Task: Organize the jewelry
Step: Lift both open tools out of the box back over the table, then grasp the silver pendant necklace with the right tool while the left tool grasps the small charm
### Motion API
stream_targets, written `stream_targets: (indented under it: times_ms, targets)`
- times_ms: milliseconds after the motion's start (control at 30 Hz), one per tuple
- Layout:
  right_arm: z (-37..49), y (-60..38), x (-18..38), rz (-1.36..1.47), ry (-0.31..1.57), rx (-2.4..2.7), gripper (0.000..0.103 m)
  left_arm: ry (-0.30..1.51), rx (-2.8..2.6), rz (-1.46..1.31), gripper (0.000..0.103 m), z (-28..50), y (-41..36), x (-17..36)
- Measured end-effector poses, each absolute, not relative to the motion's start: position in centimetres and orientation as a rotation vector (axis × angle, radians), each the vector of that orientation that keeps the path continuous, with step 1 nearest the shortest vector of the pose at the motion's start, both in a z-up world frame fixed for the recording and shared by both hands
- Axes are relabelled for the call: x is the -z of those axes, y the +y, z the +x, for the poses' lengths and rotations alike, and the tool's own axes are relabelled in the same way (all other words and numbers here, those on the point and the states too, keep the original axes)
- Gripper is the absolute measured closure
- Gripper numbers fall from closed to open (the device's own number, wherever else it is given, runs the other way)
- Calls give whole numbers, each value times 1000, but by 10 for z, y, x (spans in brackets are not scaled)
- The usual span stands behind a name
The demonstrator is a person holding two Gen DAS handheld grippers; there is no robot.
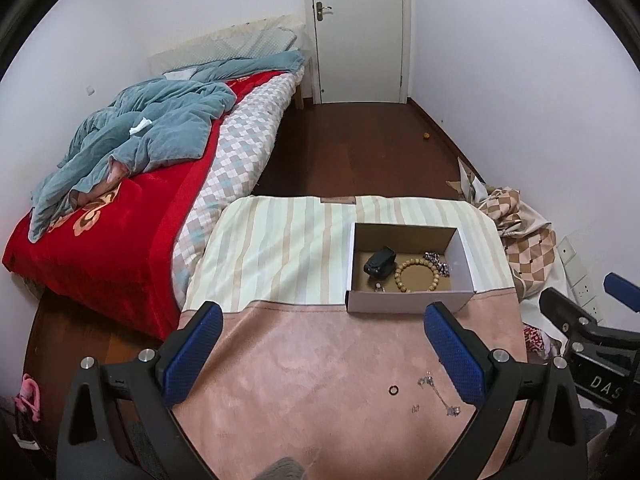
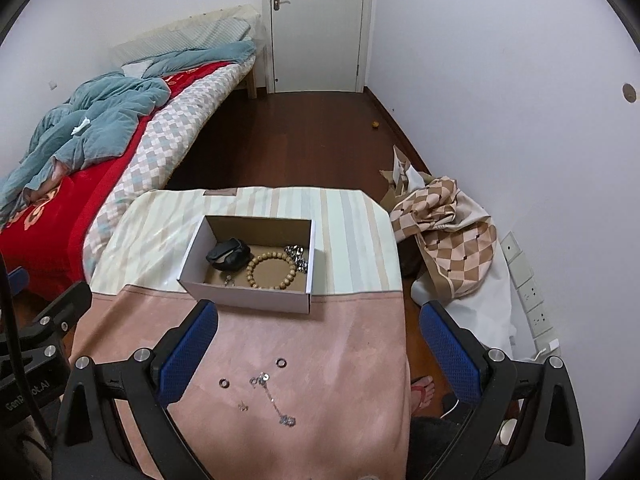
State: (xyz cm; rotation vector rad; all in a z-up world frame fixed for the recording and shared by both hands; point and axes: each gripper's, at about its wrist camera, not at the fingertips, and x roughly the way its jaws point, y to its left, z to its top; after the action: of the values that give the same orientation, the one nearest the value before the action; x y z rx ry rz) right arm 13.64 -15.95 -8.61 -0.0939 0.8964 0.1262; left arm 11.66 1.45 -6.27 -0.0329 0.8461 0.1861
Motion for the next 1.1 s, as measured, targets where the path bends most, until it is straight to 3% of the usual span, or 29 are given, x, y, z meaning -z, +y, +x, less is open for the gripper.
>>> stream_targets:
  times_ms: [467, 533, 600, 633, 933, 967, 1000, 1033, 1100]
  targets:
    - [110, -190, 236, 51, 1164, -154, 2, 1074, -279, 16, 0, 102, 18, 184]
    - [105, -187, 253, 48, 1172, -164, 11, 1113, -282, 21, 0, 100, 19, 201]
    - [100, -184, 268, 53, 1174, -186, 47, 1144, -285, 27, 0, 99, 19, 215]
    - [99, -183, 273, 55, 1177, -195, 53, 1160, -284, 27, 0, 98, 19, 222]
    - [95, -163, 297, 2, 1195, -240, 55, 1206, -278, 26, 0, 98, 17, 243]
    - [93, -162, 296, -12, 1178, -240, 60, 1206, -275, 25, 0, 98, 17, 243]
    - [92, -160, 296, -27, 1173, -241, 79, 1206, -271, 26, 0, 99, 16, 243]
    - [91, -161, 295, -42, 1167, -234, 89, 1206, -270, 29, 0, 99, 15, 243]
    - [91, -164, 293, -29, 1164, -234, 93, 1206, -262, 26, 0, 101, 13, 243]
